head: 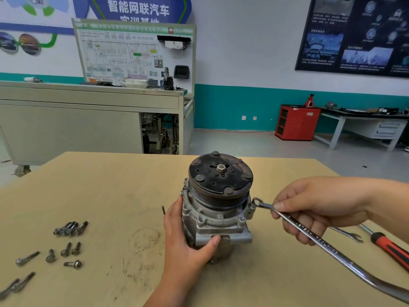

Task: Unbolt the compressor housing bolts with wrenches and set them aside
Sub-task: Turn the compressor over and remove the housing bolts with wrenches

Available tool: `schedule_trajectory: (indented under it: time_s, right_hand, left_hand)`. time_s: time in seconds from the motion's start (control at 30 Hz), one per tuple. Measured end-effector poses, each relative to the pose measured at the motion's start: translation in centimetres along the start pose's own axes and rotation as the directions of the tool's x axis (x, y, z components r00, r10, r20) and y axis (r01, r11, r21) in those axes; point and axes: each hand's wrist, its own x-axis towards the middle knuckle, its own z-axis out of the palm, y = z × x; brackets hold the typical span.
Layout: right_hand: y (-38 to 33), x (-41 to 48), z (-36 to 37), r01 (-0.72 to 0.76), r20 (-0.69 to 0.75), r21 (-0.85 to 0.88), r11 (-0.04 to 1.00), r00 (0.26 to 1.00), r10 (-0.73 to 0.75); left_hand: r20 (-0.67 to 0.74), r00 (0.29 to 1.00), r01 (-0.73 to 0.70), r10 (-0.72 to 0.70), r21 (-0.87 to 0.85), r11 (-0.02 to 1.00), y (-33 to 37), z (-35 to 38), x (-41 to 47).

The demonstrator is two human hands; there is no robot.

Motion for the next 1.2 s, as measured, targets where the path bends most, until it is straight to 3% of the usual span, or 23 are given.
schedule_trajectory:
  time_s: [0.13,0.23,0.3,0.37,0.43,0.47,0.5,0.57,0.63,0.77,1.0,1.07,1.13,1.17,1.2]
  right_hand:
    - [0.3,0.8,1.0,-0.013,-0.034,-0.008,1.0,0.999,0.013]
    - [0.0,0.7,0.2,-0.034,-0.058,-0.209,0.977,0.998,0.022]
    - [-0.6,0.9,-0.7,-0.046,-0.156,-0.517,0.855,0.987,-0.041]
    - [-1.4,1.4,-1.5,-0.041,-0.213,-0.8,0.598,0.952,-0.22]
    - [-1.9,1.8,-2.4,0.002,-0.166,-0.885,0.465,0.932,-0.321]
    - [-1.9,1.7,-2.8,0.019,-0.148,-0.864,0.503,0.945,-0.291]
    - [-1.7,1.4,-3.1,0.02,-0.14,-0.795,0.607,0.966,-0.215]
    - [-1.1,0.5,-3.2,0.006,-0.076,-0.515,0.857,0.996,-0.052]
    - [-0.4,-0.1,-2.5,0.001,-0.021,-0.233,0.972,1.0,-0.006]
    - [0.4,0.3,-0.7,0.066,0.024,-0.045,0.997,0.998,-0.065]
    - [-0.1,0.7,-0.1,-0.026,0.035,-0.111,0.994,0.999,0.03]
    - [-0.7,0.8,-1.0,-0.037,-0.05,-0.386,0.922,0.999,0.019]
    - [-1.2,1.3,-1.8,-0.036,-0.179,-0.745,0.667,0.973,-0.147]
    - [-1.4,1.7,-2.1,-0.019,-0.184,-0.853,0.521,0.946,-0.266]
    - [-1.6,1.9,-2.3,-0.005,-0.172,-0.898,0.44,0.924,-0.341]
  left_hand:
    - [0.002,1.0,0.005,-0.005,0.006,1.0,0.1,0.0,0.0]
    - [0.007,1.0,0.018,-0.018,0.006,1.0,0.0,0.1,0.0]
    - [0.008,1.0,0.021,-0.021,0.004,1.0,0.0,0.0,0.0]
    - [0.005,1.0,0.022,-0.022,-0.006,1.0,0.0,0.0,0.0]
    - [0.0,1.0,0.024,-0.024,-0.011,1.0,0.0,0.1,0.0]
    - [0.002,1.0,0.025,-0.025,-0.015,1.0,0.0,0.1,0.0]
    - [0.005,1.0,0.025,-0.025,-0.021,0.999,0.0,0.1,0.0]
    - [0.011,1.0,0.029,-0.028,-0.032,0.999,0.1,0.1,0.0]
    - [0.011,1.0,0.028,-0.027,-0.038,0.999,0.1,0.1,0.0]
    - [0.013,1.0,0.028,-0.028,-0.029,0.999,0.3,0.1,-0.1]
    - [0.028,0.999,0.019,-0.019,-0.013,1.0,0.5,0.1,-0.1]
    - [0.03,0.999,0.019,-0.019,-0.007,1.0,0.4,0.0,-0.1]
    - [0.029,0.999,0.021,-0.021,0.0,1.0,0.4,-0.1,-0.1]
    - [0.029,0.999,0.021,-0.021,0.0,1.0,0.4,-0.1,-0.1]
    - [0.028,0.999,0.022,-0.022,0.003,1.0,0.4,-0.1,-0.1]
